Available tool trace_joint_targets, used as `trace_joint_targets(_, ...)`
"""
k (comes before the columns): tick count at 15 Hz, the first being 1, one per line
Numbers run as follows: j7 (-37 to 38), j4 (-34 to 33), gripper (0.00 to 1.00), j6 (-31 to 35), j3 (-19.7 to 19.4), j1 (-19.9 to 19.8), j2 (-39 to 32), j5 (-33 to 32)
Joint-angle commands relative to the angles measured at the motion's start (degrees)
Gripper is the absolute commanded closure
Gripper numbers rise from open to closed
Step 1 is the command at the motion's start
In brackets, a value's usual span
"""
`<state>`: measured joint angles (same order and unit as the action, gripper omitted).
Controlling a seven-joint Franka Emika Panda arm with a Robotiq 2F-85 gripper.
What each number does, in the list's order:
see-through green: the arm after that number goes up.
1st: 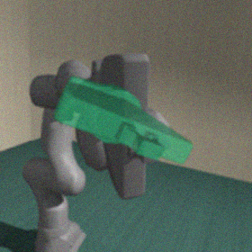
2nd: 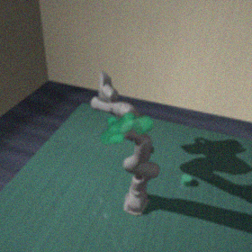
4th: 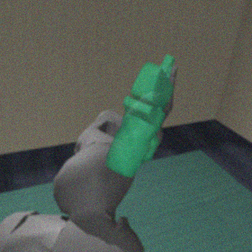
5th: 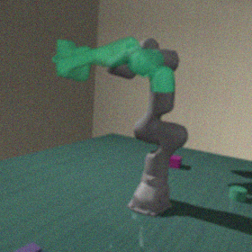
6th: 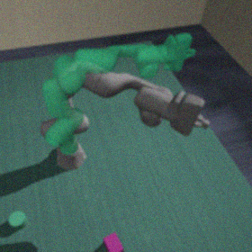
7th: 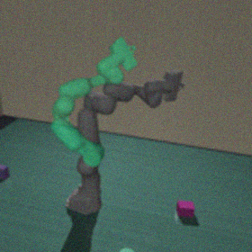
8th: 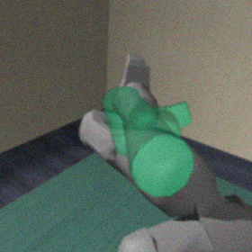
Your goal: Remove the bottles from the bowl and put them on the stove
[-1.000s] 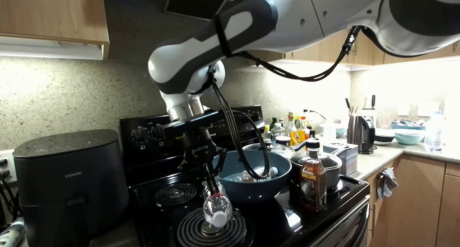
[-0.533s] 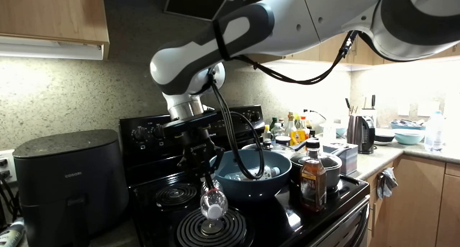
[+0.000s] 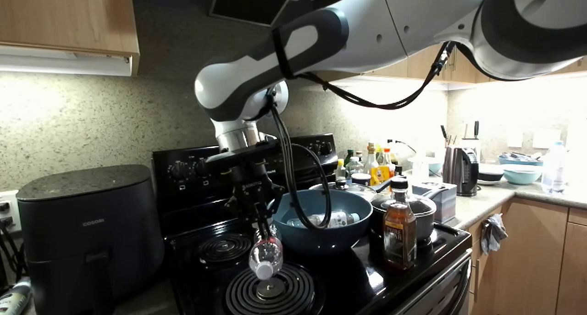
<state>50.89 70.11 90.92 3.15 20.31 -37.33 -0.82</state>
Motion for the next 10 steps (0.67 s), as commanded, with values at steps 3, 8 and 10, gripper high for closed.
trace_joint_targets(3,4.75,0.54,0.49,1.92,-0.83,-0.41,1.80,0.46)
trace_joint_targets(8,10.98,5.22,0.16,9.26,-2.94,-0.98,7.12,1.36)
trace_joint_targets(10,14.61,7.99,0.04,13.84,-4.37,-1.12,10.00,0.79)
